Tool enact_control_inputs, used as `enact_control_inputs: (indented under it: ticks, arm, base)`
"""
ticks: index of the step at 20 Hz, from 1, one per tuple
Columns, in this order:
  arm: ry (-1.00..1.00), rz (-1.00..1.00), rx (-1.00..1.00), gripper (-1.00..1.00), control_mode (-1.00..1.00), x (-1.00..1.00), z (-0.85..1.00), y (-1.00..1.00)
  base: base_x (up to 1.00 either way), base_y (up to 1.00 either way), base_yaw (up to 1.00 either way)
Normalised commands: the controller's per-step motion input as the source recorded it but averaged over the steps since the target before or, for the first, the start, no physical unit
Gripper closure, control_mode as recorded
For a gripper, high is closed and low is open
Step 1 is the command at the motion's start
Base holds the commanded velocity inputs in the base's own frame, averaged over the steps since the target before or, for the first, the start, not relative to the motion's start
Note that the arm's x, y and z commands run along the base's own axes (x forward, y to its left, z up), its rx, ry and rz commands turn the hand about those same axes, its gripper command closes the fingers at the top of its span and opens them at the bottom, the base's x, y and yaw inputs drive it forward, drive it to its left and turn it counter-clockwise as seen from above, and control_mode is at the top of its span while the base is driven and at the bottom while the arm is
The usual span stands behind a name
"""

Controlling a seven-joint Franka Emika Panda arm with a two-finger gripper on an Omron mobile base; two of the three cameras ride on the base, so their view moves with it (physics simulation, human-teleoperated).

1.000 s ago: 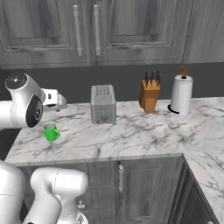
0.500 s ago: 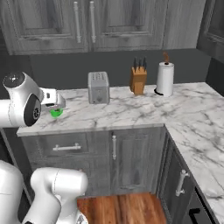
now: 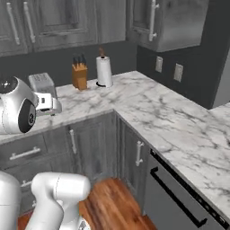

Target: Clear the mugs and bowl far away from the sink.

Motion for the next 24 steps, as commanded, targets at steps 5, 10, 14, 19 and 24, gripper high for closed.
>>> enact_control_inputs:
  ticks: [5, 10, 14, 19, 24]
  arm:
    - [0.00, 0.00, 0.00, -1.00, 1.00, 0.00, 0.00, 0.00]
    - [0.00, 0.00, 0.00, -1.00, 1.00, 0.00, 0.00, 0.00]
    - [0.00, 0.00, 0.00, -1.00, 1.00, 0.00, 0.00, 0.00]
    - [0.00, 0.00, 0.00, -1.00, 1.00, 0.00, 0.00, 0.00]
    - [0.00, 0.00, 0.00, -1.00, 1.00, 0.00, 0.00, 0.00]
  base:
    - [-0.10, -0.14, -0.76]
    - [-0.06, -0.08, -0.80]
    - [-0.02, -0.10, -0.80]
    - [0.00, -0.18, -0.78]
    - [0.04, -0.16, -0.67]
